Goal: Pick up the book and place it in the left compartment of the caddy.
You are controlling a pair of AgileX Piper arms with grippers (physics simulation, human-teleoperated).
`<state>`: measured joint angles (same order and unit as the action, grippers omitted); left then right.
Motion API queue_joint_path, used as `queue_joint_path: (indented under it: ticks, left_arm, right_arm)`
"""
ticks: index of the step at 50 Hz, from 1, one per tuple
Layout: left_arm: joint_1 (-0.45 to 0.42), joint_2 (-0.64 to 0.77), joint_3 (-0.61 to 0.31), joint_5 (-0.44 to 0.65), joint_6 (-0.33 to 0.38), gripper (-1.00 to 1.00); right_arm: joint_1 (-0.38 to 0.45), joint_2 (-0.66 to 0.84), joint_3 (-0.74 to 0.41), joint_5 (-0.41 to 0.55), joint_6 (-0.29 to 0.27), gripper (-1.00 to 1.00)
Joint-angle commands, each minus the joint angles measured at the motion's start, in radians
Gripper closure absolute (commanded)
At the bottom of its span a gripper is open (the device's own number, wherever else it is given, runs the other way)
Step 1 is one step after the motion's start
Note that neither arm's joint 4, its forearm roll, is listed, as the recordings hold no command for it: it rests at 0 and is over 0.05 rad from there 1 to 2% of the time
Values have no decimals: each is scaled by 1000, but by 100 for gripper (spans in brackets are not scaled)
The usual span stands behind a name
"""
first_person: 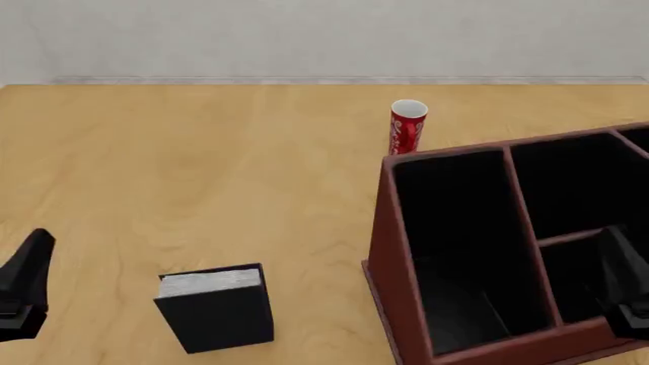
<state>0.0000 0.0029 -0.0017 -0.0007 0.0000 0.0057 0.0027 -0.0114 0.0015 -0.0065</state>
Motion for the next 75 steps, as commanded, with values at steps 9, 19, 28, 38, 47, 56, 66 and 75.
queue_joint_path:
  ticks: [9, 19, 28, 38, 47, 56, 66, 75]
  left_arm:
    - [0, 4, -3, -1, 0, -100]
    - [0, 5, -3, -1, 0, -100]
    - [0, 5, -3, -1, 0, -100]
    - [0, 4, -3, -1, 0, -100]
    - [0, 5, -3, -1, 0, -100]
    - [0, 5, -3, -1, 0, -100]
    - [0, 4, -3, -1, 0, -100]
    - [0, 4, -3, -1, 0, -100]
  right_arm:
    - [6, -1, -18, -5, 2, -100]
    - [50, 4, -82, 57, 9, -100]
    - [93, 101, -144, 44, 34, -100]
    - [166, 196, -187, 18, 25, -100]
    - [238, 274, -225, 16, 30, -100]
    - [315, 328, -257, 25, 38, -100]
    - [398, 386, -267, -4, 24, -100]
    - [454, 442, -277, -40, 16, -100]
